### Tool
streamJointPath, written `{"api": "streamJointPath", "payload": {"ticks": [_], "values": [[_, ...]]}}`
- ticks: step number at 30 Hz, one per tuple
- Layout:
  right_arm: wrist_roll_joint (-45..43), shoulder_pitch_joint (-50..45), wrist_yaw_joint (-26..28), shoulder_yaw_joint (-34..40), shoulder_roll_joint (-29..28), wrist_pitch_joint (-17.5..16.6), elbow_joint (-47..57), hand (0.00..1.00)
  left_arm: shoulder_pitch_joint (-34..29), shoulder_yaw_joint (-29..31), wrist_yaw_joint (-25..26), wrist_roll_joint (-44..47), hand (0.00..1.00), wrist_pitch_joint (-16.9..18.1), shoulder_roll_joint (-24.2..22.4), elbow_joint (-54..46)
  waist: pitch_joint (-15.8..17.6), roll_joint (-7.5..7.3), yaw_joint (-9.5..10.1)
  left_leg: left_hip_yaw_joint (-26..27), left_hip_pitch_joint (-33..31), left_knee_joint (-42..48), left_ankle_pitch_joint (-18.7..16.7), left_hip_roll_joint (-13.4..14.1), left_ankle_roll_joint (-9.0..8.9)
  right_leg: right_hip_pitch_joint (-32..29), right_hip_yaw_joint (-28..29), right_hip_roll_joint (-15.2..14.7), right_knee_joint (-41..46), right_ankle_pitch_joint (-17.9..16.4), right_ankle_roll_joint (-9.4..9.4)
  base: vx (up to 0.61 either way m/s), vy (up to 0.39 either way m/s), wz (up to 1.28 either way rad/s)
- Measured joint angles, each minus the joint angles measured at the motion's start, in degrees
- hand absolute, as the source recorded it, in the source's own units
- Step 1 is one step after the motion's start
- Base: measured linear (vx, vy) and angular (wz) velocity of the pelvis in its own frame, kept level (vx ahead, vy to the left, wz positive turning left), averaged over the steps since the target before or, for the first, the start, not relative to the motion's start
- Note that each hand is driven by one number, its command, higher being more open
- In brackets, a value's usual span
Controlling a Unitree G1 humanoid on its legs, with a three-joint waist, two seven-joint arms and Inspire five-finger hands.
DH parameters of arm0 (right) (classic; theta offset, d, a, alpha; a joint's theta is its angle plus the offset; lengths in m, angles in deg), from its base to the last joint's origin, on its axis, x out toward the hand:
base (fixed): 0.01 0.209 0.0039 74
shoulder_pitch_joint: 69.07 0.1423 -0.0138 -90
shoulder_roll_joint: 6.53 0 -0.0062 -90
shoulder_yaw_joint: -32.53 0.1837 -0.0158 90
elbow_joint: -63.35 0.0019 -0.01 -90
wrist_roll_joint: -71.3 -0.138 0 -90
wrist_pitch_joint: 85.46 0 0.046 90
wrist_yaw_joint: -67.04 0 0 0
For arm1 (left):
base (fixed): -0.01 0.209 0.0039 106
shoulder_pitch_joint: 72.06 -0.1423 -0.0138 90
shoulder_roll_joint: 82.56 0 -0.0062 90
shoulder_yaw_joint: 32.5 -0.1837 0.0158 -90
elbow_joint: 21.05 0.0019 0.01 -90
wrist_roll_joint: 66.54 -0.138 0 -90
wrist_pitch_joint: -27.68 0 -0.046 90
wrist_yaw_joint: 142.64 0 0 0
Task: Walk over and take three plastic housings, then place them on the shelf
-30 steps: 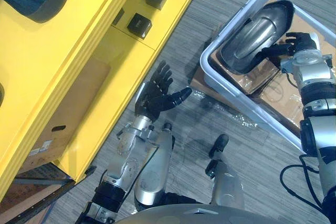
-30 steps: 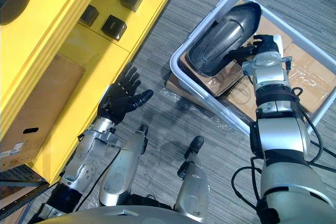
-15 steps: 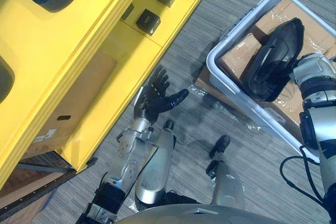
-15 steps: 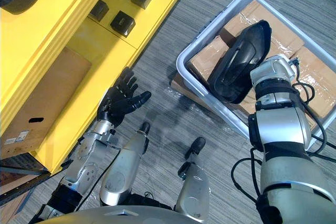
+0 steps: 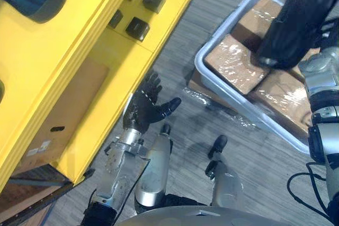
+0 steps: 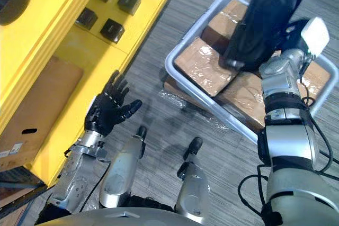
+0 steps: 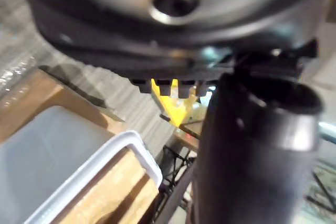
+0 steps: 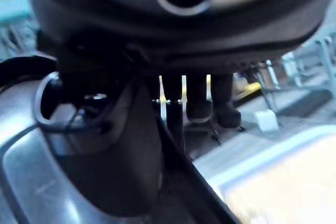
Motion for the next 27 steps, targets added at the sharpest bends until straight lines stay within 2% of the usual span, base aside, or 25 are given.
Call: {"api": "streamJointPath", "payload": {"ticks": [2, 3, 7, 11, 12, 15, 16, 18, 19, 22, 27], "values": [[2.9, -1.4, -2.2, 0.0, 1.0, -2.3, 4.3, 0.00, 1.5, 0.2, -1.4, -1.6, 1.00, 0.3, 0.2, -1.6, 0.2, -0.77, -1.36, 0.4, 1.0, -0.5, -0.1, 0.4, -0.10, 0.8, 0.3, 0.4, 0.0, -0.1, -0.22, -0.02, 0.023, -0.19], [4.1, -2.5, -3.3, 0.0, 1.0, -3.4, 6.9, 0.00, 2.9, 0.2, -2.2, -1.6, 1.00, 0.5, 1.1, -1.7, 0.5, -1.76, -1.49, 1.3, 2.4, -0.9, -0.3, 1.1, -0.34, 1.3, 1.2, 0.8, -0.1, -0.3, -0.45, -0.02, 0.011, -0.28], [7.9, -6.7, -3.7, 0.0, -0.5, -6.3, 14.2, 0.00, 8.5, -0.6, -3.0, -4.9, 1.00, -0.2, 4.1, -1.7, 0.3, -4.19, -3.30, 3.1, 6.1, -2.5, -0.3, 2.7, -0.83, 3.2, 2.7, 2.0, -0.2, -0.5, -1.00, 0.00, -0.003, -0.28], [12.3, -9.3, -3.7, 0.1, -3.5, -9.4, 19.1, 0.00, 19.4, -1.6, -1.8, -5.8, 1.00, -5.0, 5.8, -0.5, 0.2, -5.44, -5.14, 5.1, 9.5, -4.4, 0.0, 3.6, -1.39, 4.5, 4.5, 2.7, -0.3, -0.4, -1.47, 0.00, -0.007, -0.25], [13.9, -9.4, -3.7, 0.1, -5.6, -10.8, 19.8, 0.00, 23.9, -1.6, -1.3, -3.9, 1.00, -7.0, 5.6, 1.8, 0.1, -5.95, -6.15, 5.9, 10.5, -5.0, 0.1, 3.9, -1.56, 4.7, 5.2, 2.9, -0.5, -0.3, -1.59, 0.00, 0.003, -0.28], [16.2, -10.4, -3.7, 0.1, -9.3, -13.1, 23.4, 0.00, 30.6, -2.0, 1.0, -1.6, 1.00, -10.1, 4.1, 8.7, 0.0, -6.33, -7.74, 7.7, 12.3, -5.8, 0.0, 4.6, -1.74, 5.7, 6.7, 3.6, -2.1, 0.6, -1.86, 0.01, 0.012, -0.35], [16.3, -11.2, -3.7, 0.1, -10.1, -14.6, 25.2, 0.00, 32.2, -2.9, 3.4, -1.1, 1.00, -10.7, 3.2, 10.7, 0.0, -6.35, -8.21, 8.4, 12.8, -5.9, -0.1, 4.9, -1.90, 5.8, 7.5, 4.0, -2.4, 0.8, -1.95, 0.02, 0.017, -0.30], [16.3, -11.6, -3.8, 0.0, -11.7, -16.0, 26.1, 0.00, 32.8, -3.0, 5.5, -1.1, 1.00, -11.0, 2.0, 12.4, -0.1, -6.52, -9.27, 8.7, 13.2, -6.1, -0.2, 5.0, -1.97, 5.8, 7.7, 4.1, -2.4, 0.8, -1.98, 0.03, 0.019, -0.20], [16.3, -11.9, -4.1, 0.1, -13.9, -16.9, 26.1, 0.00, 33.9, -3.2, 9.0, -1.0, 1.00, -11.9, 0.7, 14.9, -0.3, -6.84, -9.82, 9.5, 14.1, -6.6, -0.2, 5.0, -2.02, 5.9, 8.4, 4.3, -2.4, 0.8, -2.00, 0.03, 0.022, -0.21], [16.2, -14.6, -6.0, 0.1, -17.6, -17.3, 28.3, 0.00, 35.7, -3.1, 14.0, 1.2, 1.00, -12.0, -2.6, 19.8, -0.4, -7.03, -10.65, 10.5, 15.5, -7.1, -0.3, 5.4, -2.18, 6.5, 9.3, 4.7, -2.4, 0.8, -2.01, 0.04, 0.020, -0.18], [16.1, -20.1, -7.9, 0.0, -23.9, -18.5, 32.4, 0.00, 36.4, -2.8, 17.4, 1.1, 1.00, -12.8, -4.5, 23.6, -0.8, -7.13, -11.68, 11.8, 18.0, -8.1, -0.3, 5.5, -2.21, 8.0, 10.4, 4.8, -2.9, 0.8, -2.01, 0.00, 0.021, -0.13]]}}
